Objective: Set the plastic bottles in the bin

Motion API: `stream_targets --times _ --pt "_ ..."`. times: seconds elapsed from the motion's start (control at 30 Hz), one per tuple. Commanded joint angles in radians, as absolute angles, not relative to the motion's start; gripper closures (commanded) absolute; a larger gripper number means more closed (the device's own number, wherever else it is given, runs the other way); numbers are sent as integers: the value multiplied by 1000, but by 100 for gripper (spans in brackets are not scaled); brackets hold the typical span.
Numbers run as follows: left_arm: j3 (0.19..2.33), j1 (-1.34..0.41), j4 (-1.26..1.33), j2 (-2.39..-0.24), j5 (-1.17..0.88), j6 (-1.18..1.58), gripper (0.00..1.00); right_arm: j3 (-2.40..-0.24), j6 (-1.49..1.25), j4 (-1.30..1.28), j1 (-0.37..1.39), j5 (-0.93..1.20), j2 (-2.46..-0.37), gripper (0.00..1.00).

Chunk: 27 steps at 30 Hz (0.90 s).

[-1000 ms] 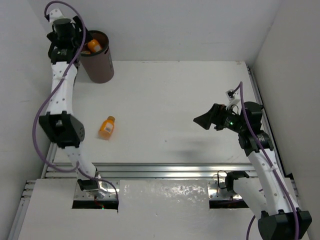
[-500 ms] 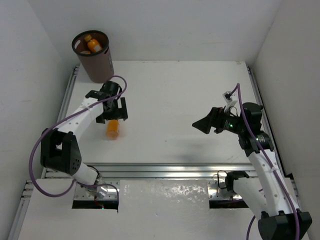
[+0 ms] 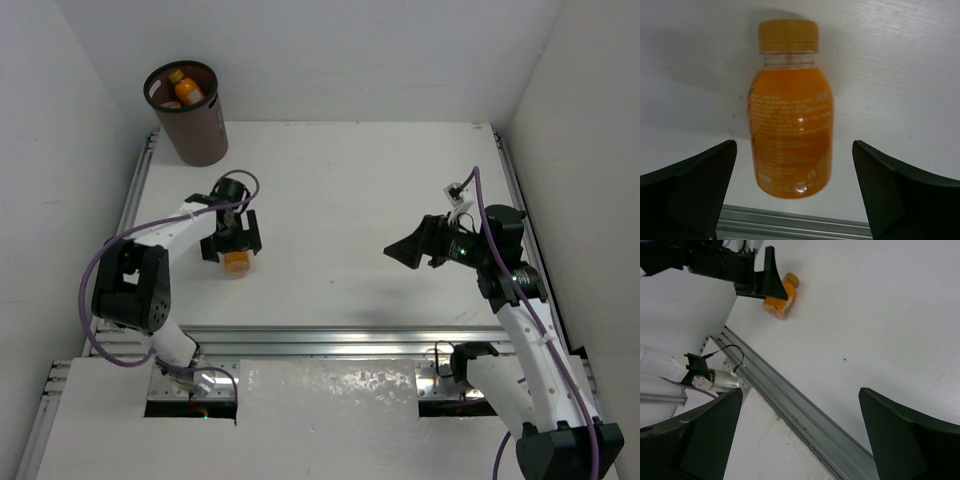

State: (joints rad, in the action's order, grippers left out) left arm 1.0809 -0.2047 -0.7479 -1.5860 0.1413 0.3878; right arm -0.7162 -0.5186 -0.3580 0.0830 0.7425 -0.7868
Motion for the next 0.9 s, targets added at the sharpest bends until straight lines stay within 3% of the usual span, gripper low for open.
stream_targets --times 0.0,0.07,0.13,0.17,0.27,0.43,0.53,0.63,0.8,0.87 --pt "1039 -219 -677 -1618 156 439 3 -715 -506 -304 89 764 -792 1" --pt "1023 -229 -649 -1617 182 452 10 -713 -509 -302 89 761 -793 1" --pt "1017 -232 -638 -1615 193 460 33 -715 -509 -304 90 759 -790 1" --pt "1031 -233 -641 -1617 177 459 69 -713 -509 -302 89 747 -778 1" --pt "1092 -262 -675 -1591 195 469 100 -715 -505 -304 89 701 -752 1" --pt "1287 -295 -738 -1494 215 460 100 -723 -499 -308 89 695 -752 1" --pt "1524 -291 -761 -1517 349 430 100 -718 -511 -295 90 701 -773 1" --pt "1768 -258 -710 -1598 465 379 100 -713 -511 -293 89 695 -778 1" --pt "2274 -131 -675 -1907 433 339 100 -712 -505 -305 89 709 -782 1" --pt "2523 -75 -667 -2017 431 324 96 -703 -514 -295 89 722 -785 1"
